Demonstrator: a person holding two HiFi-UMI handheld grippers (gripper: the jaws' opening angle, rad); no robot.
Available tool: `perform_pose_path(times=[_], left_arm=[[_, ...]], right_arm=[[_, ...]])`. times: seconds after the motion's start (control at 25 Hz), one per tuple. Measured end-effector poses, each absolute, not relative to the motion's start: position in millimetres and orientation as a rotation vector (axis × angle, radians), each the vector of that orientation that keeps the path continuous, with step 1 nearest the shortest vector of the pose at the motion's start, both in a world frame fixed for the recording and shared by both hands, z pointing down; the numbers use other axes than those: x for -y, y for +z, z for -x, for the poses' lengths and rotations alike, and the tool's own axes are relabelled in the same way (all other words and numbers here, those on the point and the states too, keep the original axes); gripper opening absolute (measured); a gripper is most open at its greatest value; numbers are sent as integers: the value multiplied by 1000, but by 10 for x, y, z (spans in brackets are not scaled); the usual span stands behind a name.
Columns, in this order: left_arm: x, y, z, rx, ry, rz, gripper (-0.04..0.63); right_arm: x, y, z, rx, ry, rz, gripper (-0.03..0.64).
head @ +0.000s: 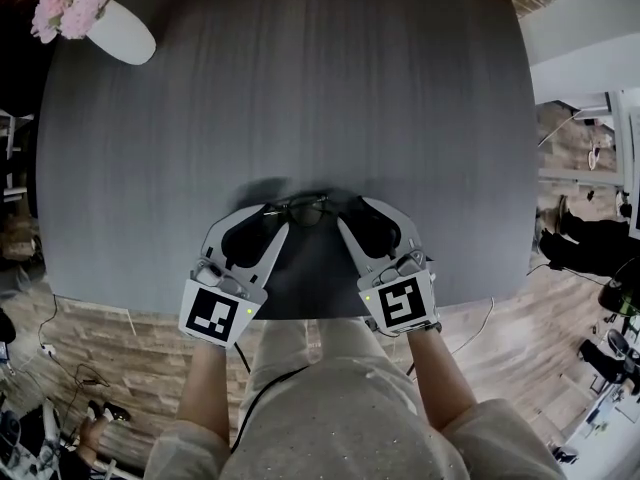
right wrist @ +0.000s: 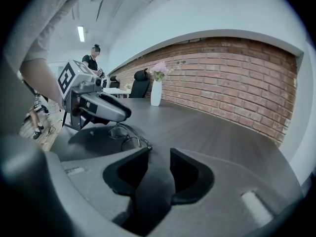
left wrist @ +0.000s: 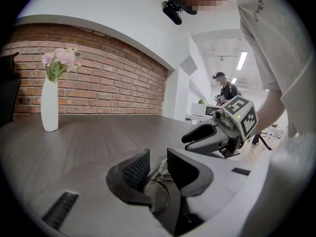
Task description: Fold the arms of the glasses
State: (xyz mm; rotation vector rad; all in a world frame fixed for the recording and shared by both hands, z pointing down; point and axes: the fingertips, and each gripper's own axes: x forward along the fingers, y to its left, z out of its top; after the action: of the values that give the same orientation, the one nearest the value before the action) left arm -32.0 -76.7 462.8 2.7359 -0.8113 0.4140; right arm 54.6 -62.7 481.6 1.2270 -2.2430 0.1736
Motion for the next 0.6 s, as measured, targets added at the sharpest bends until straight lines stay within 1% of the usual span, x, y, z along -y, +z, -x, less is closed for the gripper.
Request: perform_pose_path(times=[0.6], left_arm=[[811, 4554, 328, 857, 388, -2736, 106]], right_arm=[[662, 4701, -585, 2282, 165, -1262, 125]])
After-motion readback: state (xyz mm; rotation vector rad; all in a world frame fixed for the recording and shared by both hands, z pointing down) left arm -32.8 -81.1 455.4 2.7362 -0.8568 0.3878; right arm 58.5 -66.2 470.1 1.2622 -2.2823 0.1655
